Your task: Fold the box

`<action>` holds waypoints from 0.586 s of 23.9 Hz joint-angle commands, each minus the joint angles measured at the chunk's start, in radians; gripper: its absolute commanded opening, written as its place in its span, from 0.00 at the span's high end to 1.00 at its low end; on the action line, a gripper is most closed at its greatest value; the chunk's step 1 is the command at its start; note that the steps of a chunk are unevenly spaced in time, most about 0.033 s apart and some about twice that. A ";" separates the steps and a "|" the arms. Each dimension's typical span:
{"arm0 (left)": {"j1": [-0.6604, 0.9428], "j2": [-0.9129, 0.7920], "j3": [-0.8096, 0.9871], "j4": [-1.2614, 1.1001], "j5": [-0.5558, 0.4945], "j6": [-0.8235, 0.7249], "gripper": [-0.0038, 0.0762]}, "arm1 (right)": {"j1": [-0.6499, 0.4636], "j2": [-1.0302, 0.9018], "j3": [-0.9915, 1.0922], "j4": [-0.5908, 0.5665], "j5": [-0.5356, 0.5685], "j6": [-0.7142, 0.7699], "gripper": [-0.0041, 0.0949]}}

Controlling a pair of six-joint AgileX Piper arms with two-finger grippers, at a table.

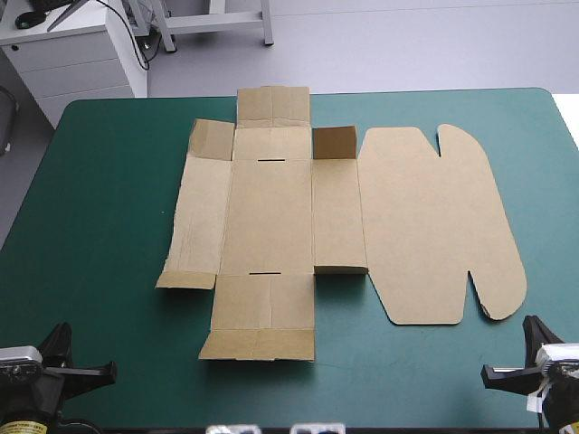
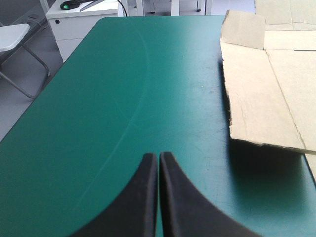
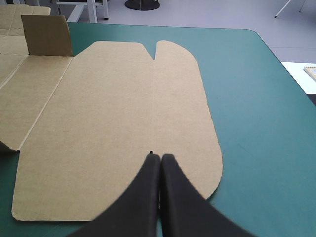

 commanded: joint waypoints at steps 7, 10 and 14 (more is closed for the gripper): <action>-0.006 0.022 -0.022 0.003 -0.073 -0.011 0.96 | -0.010 0.023 -0.024 -0.010 -0.079 -0.003 0.98; -0.006 0.022 -0.022 0.003 -0.073 -0.011 0.96 | -0.010 0.023 -0.024 -0.010 -0.079 -0.003 0.98; -0.006 0.027 -0.022 0.003 -0.085 -0.011 0.96 | -0.010 0.023 -0.024 -0.010 -0.079 -0.003 0.98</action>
